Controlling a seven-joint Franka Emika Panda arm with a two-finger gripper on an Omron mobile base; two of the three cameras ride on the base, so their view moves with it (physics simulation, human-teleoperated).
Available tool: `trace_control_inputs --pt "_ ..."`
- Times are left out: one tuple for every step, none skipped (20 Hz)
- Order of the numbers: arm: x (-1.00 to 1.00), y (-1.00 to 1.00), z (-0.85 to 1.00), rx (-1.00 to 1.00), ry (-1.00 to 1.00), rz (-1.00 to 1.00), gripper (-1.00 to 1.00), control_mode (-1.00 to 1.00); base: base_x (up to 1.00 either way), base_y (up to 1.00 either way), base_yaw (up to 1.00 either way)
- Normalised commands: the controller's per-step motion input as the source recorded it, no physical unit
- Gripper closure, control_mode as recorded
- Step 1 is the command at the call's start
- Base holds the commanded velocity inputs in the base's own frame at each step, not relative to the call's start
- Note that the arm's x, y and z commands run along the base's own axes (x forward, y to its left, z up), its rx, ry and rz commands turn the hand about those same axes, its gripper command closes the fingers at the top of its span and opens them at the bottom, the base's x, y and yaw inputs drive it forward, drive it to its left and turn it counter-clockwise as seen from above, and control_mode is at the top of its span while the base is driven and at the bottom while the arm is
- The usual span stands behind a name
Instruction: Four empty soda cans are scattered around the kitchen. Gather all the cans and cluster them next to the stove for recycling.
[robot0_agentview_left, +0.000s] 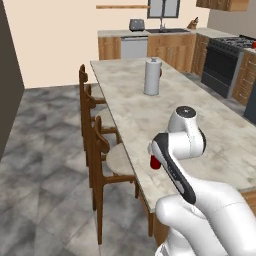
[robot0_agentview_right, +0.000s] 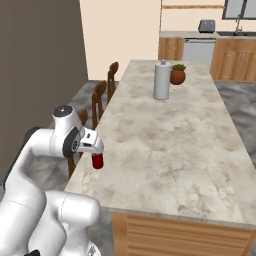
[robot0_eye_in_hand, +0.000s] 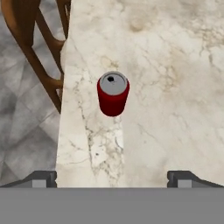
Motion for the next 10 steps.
trace_control_inputs --pt "0.26 0.00 0.00 0.00 0.05 0.00 -1.00 -1.00 0.00 0.00 0.00" --pt "0.31 0.00 0.00 0.00 0.04 0.00 -1.00 -1.00 0.00 0.00 0.00" --pt "0.31 0.00 0.00 0.00 0.04 0.00 -1.00 -1.00 0.00 0.00 0.00" --pt "0.29 0.00 0.00 0.00 0.00 0.00 -1.00 -1.00 0.00 0.00 0.00" --pt "0.26 0.00 0.00 0.01 0.00 0.00 -1.00 -1.00 0.00 0.00 0.00" --pt "0.28 0.00 -0.03 0.00 0.00 0.00 -1.00 -1.00 0.00 0.00 0.00" --pt "0.29 0.00 -0.11 0.00 0.00 0.00 -1.00 -1.00 0.00 0.00 0.00" --pt "0.25 0.00 -0.12 0.00 0.00 0.00 -1.00 -1.00 0.00 0.00 0.00" --pt "0.27 0.00 -0.21 0.00 0.00 0.00 -1.00 -1.00 0.00 0.00 0.00" --pt "0.26 0.00 -0.26 0.00 0.00 0.00 -1.00 -1.00 0.00 0.00 0.00"
